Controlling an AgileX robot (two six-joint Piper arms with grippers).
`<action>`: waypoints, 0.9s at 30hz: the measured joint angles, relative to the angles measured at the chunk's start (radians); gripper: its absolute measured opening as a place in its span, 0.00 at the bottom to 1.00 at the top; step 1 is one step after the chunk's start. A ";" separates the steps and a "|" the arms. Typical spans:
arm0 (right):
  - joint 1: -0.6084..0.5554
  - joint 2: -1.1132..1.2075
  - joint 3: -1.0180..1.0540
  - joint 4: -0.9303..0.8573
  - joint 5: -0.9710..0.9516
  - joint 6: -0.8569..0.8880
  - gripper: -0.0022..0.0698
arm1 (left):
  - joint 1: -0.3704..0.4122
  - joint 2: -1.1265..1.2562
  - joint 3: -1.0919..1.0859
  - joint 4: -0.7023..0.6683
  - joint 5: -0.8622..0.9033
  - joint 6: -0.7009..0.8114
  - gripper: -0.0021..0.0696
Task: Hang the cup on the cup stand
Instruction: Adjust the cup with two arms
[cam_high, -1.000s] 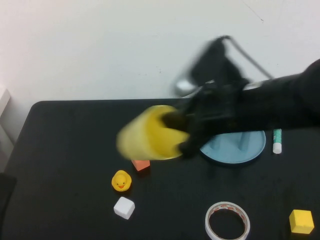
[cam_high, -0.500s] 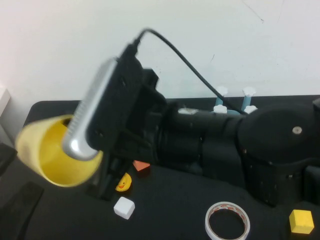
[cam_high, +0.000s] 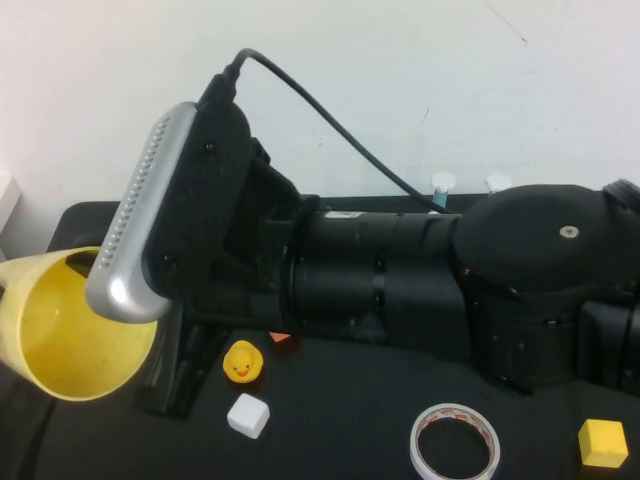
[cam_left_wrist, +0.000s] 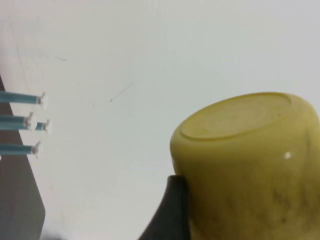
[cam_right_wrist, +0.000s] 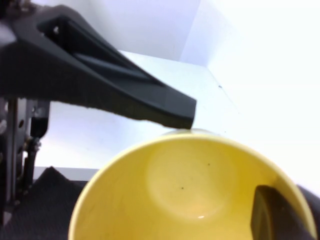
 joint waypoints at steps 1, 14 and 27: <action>0.000 0.002 -0.002 0.004 0.000 -0.005 0.06 | 0.000 0.000 0.000 0.000 -0.005 -0.001 0.91; -0.011 0.016 -0.002 0.035 0.028 -0.071 0.06 | 0.000 0.000 0.000 -0.013 -0.041 0.032 0.71; -0.019 0.041 -0.004 0.188 0.118 -0.262 0.06 | 0.000 0.000 0.000 -0.013 -0.051 0.076 0.83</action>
